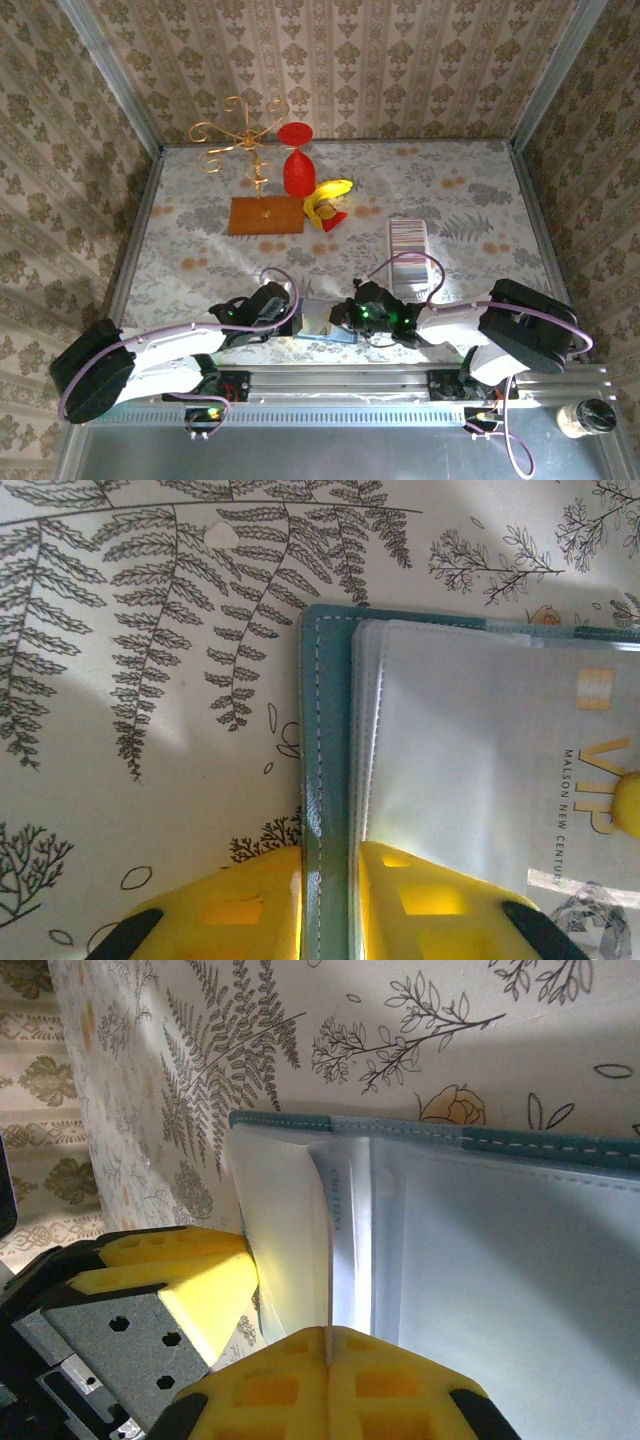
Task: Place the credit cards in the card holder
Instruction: Insert the credit card into the card slot.
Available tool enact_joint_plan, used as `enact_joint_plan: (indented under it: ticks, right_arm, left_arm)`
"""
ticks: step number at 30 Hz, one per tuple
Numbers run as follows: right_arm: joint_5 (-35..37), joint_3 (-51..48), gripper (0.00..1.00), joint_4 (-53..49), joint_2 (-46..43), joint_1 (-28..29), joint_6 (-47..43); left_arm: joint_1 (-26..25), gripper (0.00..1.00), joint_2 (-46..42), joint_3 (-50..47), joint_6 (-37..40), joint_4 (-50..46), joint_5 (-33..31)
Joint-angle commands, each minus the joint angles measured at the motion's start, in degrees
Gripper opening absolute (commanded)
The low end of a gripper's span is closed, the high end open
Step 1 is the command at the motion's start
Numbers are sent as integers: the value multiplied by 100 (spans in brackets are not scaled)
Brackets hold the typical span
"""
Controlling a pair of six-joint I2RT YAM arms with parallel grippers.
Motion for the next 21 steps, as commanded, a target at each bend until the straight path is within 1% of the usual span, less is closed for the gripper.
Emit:
enact_joint_plan:
  ticks: [1, 3, 6, 7, 9, 12, 21]
  right_arm:
    - [-159, 102, 3, -472, 107, 40, -143]
    - [-79, 145, 9, -599, 103, 32, -178]
    - [47, 236, 16, -966, 35, 23, -269]
    - [101, 276, 21, -1162, -7, 22, -321]
    - [216, 341, 26, -1431, -95, 22, -411]
    - [322, 389, 28, -1678, -176, 23, -471]
    - [21, 715, 24, -1536, 280, 40, -602]
  left_arm:
    - [-63, 21, 30, 90, -17, -300, -33]
    - [-67, 21, 8, 83, -24, -298, -41]
    - [-75, 21, -30, 86, -18, -321, -40]
    - [-75, 21, -48, 83, -26, -332, -50]
    - [-83, 21, -82, 83, -26, -355, -67]
    - [-91, 21, -111, 75, -26, -368, -77]
    - [-112, 21, -110, 31, -59, -342, -84]
